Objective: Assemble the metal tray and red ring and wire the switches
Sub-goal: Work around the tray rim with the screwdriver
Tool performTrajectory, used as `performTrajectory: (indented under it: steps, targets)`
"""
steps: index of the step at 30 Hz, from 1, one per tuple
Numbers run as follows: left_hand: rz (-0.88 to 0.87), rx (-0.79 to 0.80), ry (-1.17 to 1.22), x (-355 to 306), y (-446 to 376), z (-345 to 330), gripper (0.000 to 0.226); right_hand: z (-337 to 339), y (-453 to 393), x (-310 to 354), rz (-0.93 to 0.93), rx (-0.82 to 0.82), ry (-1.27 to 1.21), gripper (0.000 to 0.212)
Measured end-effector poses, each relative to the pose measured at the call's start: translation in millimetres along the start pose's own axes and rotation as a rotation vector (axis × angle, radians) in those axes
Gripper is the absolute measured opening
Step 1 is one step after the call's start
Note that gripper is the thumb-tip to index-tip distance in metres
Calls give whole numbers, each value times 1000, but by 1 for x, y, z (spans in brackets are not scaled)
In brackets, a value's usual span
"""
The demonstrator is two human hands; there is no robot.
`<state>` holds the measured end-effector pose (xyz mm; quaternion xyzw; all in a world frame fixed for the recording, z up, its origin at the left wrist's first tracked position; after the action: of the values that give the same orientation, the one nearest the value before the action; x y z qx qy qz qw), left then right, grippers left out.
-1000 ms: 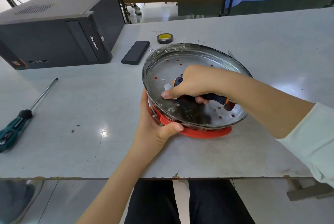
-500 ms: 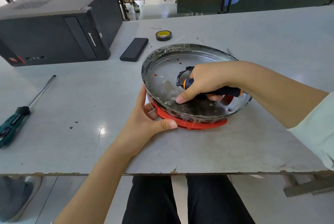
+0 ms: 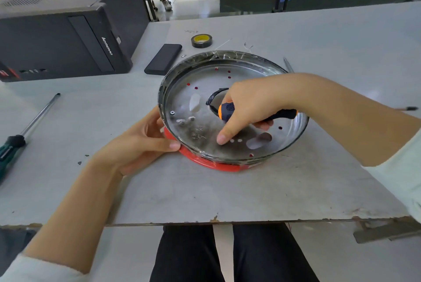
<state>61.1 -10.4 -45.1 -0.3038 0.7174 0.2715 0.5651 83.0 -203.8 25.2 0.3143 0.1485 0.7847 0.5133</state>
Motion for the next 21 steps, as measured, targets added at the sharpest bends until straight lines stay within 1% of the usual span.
performTrajectory:
  steps: [2,3,6,7,9,10,11,12,13,15,16,18,19,20,21]
  targets:
    - [-21,5,22,2,0,2,71,1,0,-1,-8,11,61,62]
    - [-46,13,53,1,0,1,73,1,-1,-1,-13,7,80,61]
    - [-135,-10,198,-1,-3,-2,91,3,-1,-4,-6,-21,51,58]
    - [-155,-60,234,-1,-4,-3,89,3,-1,-4,-2,-40,33,59]
    - [-165,-211,207,3,-7,-5,59,3,-2,-5,-3,-97,16,59]
    - [-147,-250,164,5,-8,-7,46,2,-3,-4,-8,-125,20,58]
    - [-123,-271,137,8,-9,-11,42,-1,-3,-4,-16,-149,27,58]
    - [-111,-255,106,10,-9,-16,47,-3,-4,-3,-26,-172,33,57]
    - [-86,-241,80,9,-11,-22,62,-5,-4,-2,-35,-196,33,56]
    - [-101,-179,24,2,-14,-33,94,-7,-2,0,-38,-250,31,55]
    - [-112,-188,-36,-1,-15,-35,99,-7,-1,1,-32,-274,44,55]
    - [-122,-151,-22,1,-20,-38,84,-8,2,4,-14,-315,88,58]
    - [-121,-229,-54,5,-16,-28,90,-8,3,5,-3,-334,107,59]
    - [-89,-237,-125,8,-16,-23,120,-8,5,6,7,-351,120,59]
    - [-68,-161,-235,8,-14,-25,139,-7,6,6,13,-363,126,59]
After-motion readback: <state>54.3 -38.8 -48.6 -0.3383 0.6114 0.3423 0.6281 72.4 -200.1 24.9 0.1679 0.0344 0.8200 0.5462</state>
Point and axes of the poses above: each hand's wrist, its own y-axis away from the middle knuckle, its own z-axis out of the back of the hand, x = y × z, the point moved 5 cm from there along -y, towards the middle knuckle, and after that the axes turned 7 degrees about x, right-handed, at the moved point
